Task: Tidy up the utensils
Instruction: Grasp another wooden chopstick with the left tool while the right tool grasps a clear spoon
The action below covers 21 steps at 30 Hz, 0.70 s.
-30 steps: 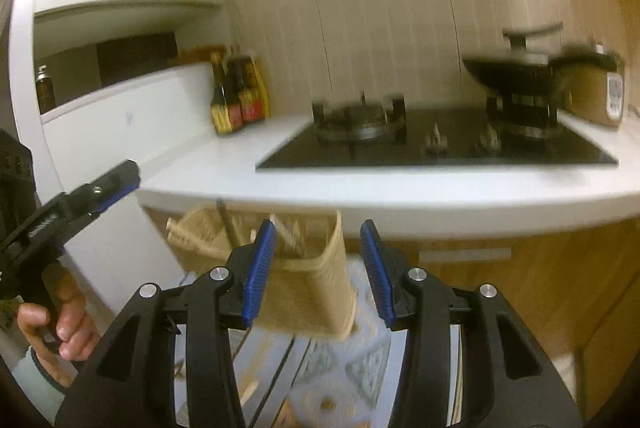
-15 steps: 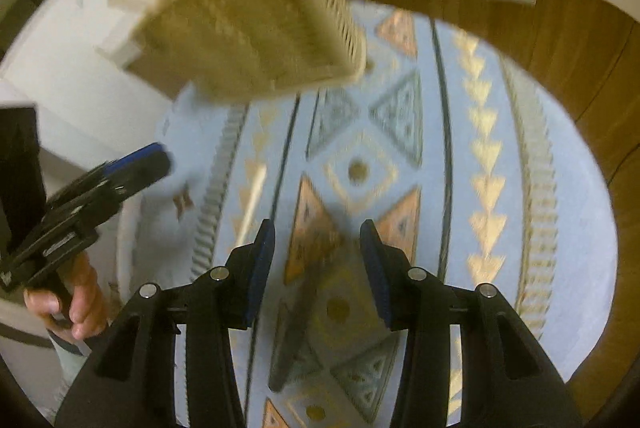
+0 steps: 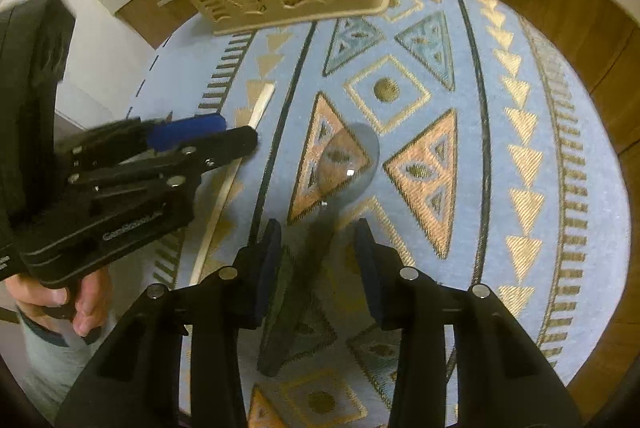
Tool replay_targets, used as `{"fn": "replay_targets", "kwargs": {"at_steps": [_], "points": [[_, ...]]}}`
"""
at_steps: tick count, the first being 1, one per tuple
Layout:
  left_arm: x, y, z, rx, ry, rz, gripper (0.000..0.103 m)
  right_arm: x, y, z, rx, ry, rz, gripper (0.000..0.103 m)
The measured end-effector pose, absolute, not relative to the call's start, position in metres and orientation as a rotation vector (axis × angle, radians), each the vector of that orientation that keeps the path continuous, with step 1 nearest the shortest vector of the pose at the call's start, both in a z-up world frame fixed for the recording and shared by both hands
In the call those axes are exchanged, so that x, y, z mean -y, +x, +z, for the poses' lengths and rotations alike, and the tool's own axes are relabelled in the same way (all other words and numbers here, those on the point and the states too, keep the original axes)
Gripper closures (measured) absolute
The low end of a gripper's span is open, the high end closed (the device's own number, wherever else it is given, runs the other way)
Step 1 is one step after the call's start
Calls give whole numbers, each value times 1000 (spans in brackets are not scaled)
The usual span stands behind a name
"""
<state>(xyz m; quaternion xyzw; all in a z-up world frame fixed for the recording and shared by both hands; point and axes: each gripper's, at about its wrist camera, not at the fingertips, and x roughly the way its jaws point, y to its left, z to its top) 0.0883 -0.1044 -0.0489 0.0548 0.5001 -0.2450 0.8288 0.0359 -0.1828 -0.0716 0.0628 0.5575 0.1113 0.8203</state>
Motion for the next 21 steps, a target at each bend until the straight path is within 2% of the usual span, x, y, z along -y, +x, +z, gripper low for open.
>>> {"fn": "replay_targets", "kwargs": {"at_steps": [3,6,13,15,18,21], "points": [[112,86,-48,-1043,155,-498,70,168,33,-72,-1149,35,207,70],[119,82,-50,-1023,207,-481,70,155,26,-74,-1109,-82,185,85],[130,73,-52,-994,310,-446,71,169,24,-74,-1109,-131,208,93],[132,72,-51,-1000,314,-450,77,183,21,-70,-1108,-132,201,93],[138,69,-51,-994,342,-455,99,194,21,-67,-1104,-120,200,93],[133,69,-48,-1000,305,-461,99,199,23,-61,-1089,-118,207,93]]}}
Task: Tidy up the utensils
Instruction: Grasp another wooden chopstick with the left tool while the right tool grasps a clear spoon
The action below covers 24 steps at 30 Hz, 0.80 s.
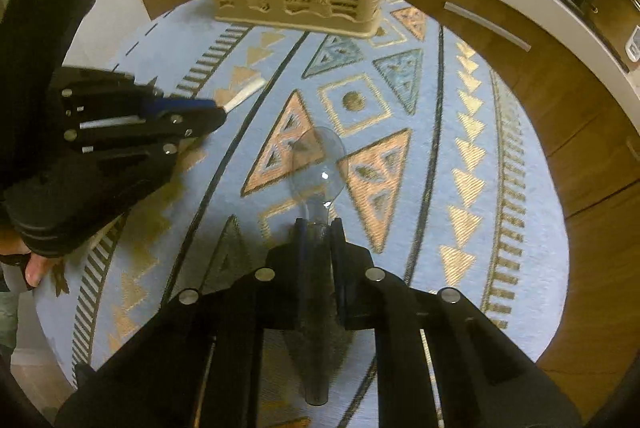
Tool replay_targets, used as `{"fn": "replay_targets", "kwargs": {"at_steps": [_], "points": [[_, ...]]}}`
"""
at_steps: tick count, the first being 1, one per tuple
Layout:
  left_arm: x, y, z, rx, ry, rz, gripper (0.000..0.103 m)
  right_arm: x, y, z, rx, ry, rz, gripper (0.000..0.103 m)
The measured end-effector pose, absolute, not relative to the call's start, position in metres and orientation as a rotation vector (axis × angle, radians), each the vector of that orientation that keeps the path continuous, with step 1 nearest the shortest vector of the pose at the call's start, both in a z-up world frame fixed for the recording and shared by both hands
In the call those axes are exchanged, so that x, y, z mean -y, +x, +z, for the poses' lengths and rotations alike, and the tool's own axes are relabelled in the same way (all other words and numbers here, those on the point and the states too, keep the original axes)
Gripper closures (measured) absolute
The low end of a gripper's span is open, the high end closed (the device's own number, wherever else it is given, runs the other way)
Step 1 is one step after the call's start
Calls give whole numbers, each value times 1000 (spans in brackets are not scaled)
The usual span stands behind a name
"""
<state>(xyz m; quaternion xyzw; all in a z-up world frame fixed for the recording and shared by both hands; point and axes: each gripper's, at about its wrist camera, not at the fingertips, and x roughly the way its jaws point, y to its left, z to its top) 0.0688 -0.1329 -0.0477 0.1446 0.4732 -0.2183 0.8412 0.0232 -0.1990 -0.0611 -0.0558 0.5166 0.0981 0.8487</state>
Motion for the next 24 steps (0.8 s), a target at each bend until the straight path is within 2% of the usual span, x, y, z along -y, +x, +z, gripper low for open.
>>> {"fn": "replay_targets", "kwargs": {"at_steps": [12,24], "points": [[65,66,-32,-1002,138,-428,99,217,52,-66,-1177,-63,246,92],[64,72,-37,-1005,128,-454,99,209,85,-69,-1394,-50,271,89]]}}
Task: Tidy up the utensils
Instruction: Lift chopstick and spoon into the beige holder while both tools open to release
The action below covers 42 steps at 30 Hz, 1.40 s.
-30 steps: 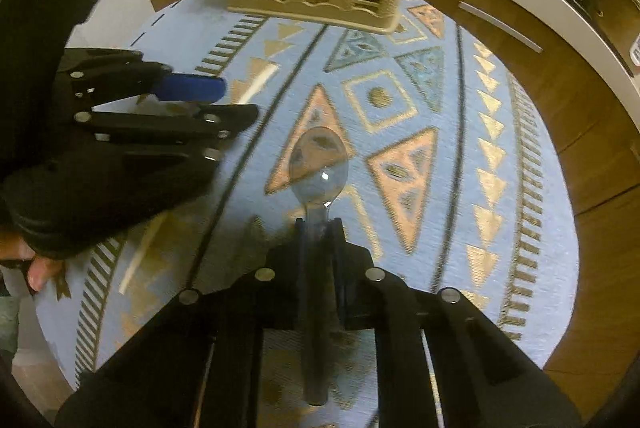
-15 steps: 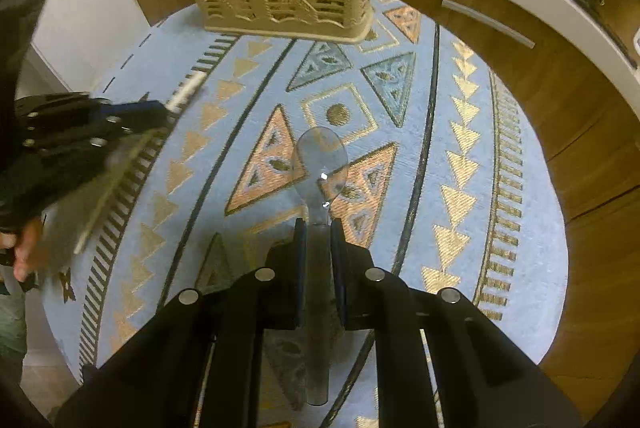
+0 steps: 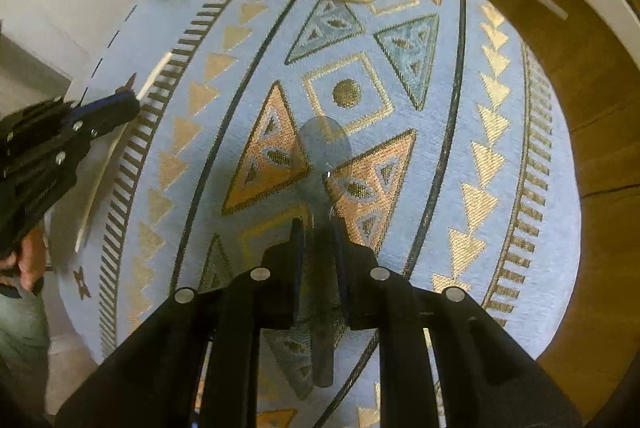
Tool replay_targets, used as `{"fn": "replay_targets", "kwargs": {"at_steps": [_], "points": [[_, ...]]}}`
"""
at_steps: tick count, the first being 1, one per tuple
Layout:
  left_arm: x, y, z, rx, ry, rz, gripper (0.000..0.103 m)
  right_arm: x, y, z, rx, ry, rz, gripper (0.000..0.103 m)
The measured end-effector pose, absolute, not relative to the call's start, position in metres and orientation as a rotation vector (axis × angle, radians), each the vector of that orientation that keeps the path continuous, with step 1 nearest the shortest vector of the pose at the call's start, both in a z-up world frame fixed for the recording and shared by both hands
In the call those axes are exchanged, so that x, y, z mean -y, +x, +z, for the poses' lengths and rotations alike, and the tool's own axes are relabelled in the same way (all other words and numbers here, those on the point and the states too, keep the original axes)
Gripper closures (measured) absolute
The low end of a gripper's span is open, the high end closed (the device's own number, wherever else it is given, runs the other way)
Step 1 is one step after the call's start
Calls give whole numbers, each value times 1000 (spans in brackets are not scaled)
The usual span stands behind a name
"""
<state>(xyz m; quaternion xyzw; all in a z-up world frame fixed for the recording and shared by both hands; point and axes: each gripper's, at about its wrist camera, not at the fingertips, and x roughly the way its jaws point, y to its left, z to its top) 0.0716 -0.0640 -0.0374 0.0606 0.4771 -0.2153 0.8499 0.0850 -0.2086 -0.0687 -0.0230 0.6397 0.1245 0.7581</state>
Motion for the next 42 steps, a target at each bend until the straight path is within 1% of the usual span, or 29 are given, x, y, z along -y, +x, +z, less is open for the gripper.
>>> {"fn": "replay_targets", "kwargs": {"at_steps": [2,3,5,7,10,13,19,24,28,35,42], "points": [[63,72,-36,-1002,126,-455,99,209,90,-69,-1426,-43,277,89],[62,72,-35,-1000,122,-456,99,210,91,-68,-1432,-42,279,92],[58,71,-31,-985,110,-456,99,212,92,-66,-1423,-58,282,93],[54,69,-23,-951,86,-462,99,212,91,-63,-1395,-49,298,93],[46,68,-2,-879,46,-468,99,208,88,-41,-1301,-27,353,93],[37,67,30,-773,-5,-479,99,200,82,-1,-1156,-20,419,93],[24,71,98,-535,-118,-494,99,186,74,91,-764,24,508,93],[31,83,145,-356,-159,-478,99,178,84,133,-521,45,483,93],[32,99,164,-231,-219,-482,99,181,96,155,-367,94,439,93],[36,117,164,-33,-205,-418,99,181,116,158,-177,111,341,93],[35,152,143,32,-228,-351,99,171,140,134,-140,86,300,93]]}}
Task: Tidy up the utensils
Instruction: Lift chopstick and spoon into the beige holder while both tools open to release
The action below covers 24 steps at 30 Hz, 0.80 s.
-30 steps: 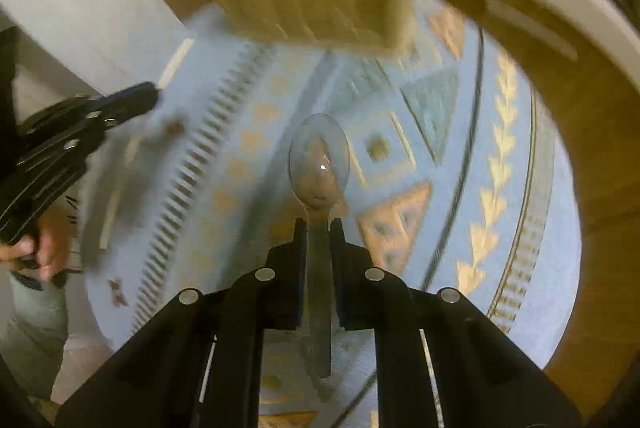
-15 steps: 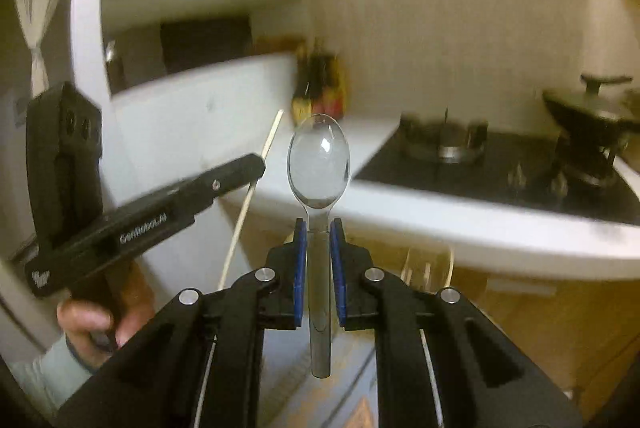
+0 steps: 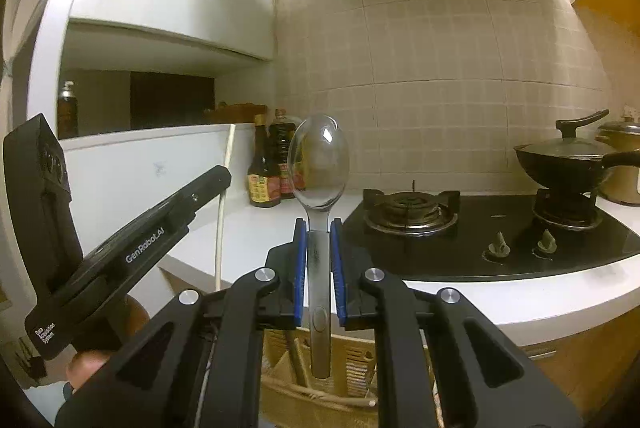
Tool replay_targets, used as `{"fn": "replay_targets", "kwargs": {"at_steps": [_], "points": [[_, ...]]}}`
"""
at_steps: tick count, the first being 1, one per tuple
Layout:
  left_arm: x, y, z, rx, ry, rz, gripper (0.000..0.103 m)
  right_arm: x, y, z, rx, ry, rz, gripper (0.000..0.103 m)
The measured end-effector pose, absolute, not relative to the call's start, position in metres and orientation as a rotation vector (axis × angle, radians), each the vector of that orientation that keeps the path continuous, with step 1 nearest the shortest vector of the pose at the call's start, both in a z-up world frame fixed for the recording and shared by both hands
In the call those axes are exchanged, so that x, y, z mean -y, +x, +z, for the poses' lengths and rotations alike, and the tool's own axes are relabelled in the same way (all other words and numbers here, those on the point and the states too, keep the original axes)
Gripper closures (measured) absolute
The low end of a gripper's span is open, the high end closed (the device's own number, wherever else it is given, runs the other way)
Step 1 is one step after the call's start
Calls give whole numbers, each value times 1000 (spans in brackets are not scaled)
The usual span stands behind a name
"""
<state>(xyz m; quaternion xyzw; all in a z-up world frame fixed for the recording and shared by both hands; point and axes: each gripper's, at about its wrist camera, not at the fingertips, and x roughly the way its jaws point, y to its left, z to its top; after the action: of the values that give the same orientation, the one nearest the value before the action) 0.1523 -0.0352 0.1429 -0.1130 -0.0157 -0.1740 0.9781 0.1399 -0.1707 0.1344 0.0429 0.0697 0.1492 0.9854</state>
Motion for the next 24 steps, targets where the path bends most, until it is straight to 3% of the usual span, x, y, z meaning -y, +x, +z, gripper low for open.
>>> {"fn": "replay_targets", "kwargs": {"at_steps": [20,21,23,24], "points": [[38,160,97,39,-160,-236,98,165,155,82,-174,57,250,92],[36,157,97,39,-161,-243,97,165,155,81,-195,58,264,92],[35,151,97,32,-143,-257,83,166,153,80,-229,64,279,89],[34,148,97,30,-136,-259,76,167,152,79,-241,66,282,80]]}}
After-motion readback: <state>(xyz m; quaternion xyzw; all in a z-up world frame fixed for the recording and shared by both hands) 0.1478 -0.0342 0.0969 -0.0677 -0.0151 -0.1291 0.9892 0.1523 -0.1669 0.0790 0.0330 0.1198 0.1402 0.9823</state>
